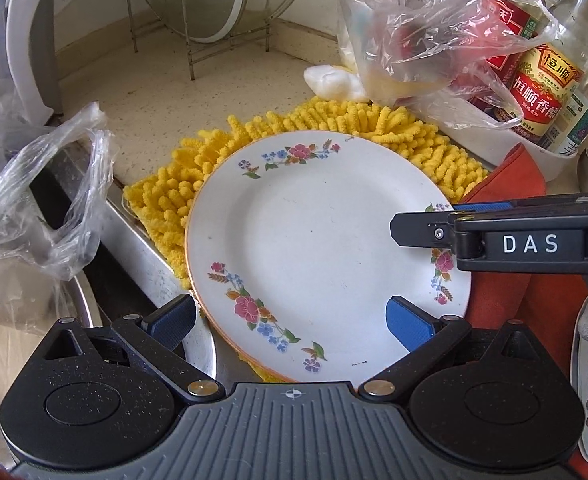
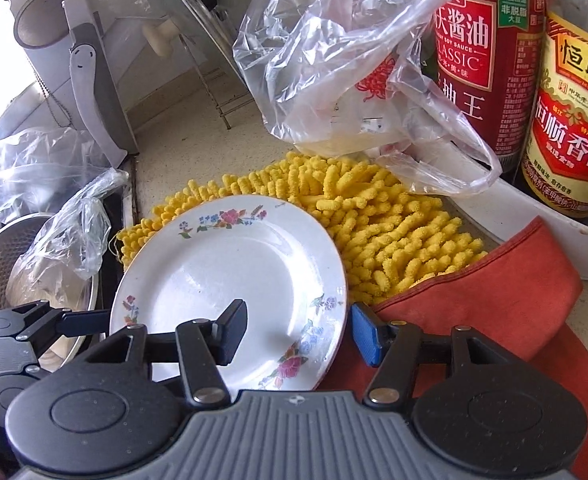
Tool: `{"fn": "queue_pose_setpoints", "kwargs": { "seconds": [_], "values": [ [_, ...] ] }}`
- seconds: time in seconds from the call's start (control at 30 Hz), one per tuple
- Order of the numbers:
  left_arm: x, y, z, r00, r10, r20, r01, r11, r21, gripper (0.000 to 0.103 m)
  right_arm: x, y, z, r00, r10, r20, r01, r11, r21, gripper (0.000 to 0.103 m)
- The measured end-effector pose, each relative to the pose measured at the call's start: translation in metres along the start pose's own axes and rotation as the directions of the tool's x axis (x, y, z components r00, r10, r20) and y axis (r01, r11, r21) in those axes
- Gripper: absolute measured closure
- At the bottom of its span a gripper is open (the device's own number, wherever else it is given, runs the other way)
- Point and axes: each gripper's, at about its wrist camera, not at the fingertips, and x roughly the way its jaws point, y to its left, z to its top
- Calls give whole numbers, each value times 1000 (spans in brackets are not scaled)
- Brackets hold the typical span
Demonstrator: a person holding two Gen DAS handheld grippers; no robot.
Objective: Organize plates and bowls
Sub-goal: 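Close the left tool fingers on the rim of the floral-rim plate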
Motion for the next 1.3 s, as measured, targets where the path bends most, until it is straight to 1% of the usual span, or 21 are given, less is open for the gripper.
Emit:
{"fn": "queue_pose_setpoints", "kwargs": {
  "seconds": [0.13, 0.43, 0.5, 0.6, 0.7, 0.83, 1.1, 1.23, 1.3],
  "values": [
    [2, 1, 2, 1000, 0, 4, 0, 1000, 9, 1, 1, 2, 1, 1000, 3, 3, -3, 1000, 9, 46],
    [6, 1, 5, 1000, -17, 12, 17, 1000, 24, 0, 4, 6, -2, 1000, -10, -2, 10, 999, -36, 44],
    [7, 0, 6, 1000, -18, 16, 17, 999, 34, 0, 5, 6, -1, 1000, -2, -9, 2, 1000, -21, 38],
    [9, 0, 8, 999, -22, 25, 20, 999, 45, 0, 6, 6, 0, 1000, 3, -11, -4, 1000, -17, 35],
    [9, 0, 7, 999, -27, 37, 25, 998, 52, 0, 7, 10, -2, 1000, -11, -6, 11, 999, -47, 36],
    [7, 1, 5, 998, -29, 50, 26, 998, 55, 1, 6, 15, -4, 999, -45, 4, 46, 996, -74, 40],
    [0, 0, 5, 999, -25, 49, 22, 998, 52, 3, -6, 14, -7, 999, -42, 0, 42, 999, -25, 44],
    [-2, -2, 4, 998, -39, 49, 36, 998, 56, 3, -17, 12, -12, 999, -37, 3, 37, 999, 2, 44],
    [1, -3, 3, 998, -48, 43, 44, 997, 69, 2, -16, 8, -15, 999, -31, -8, 31, 999, 14, 44]
  ]
}}
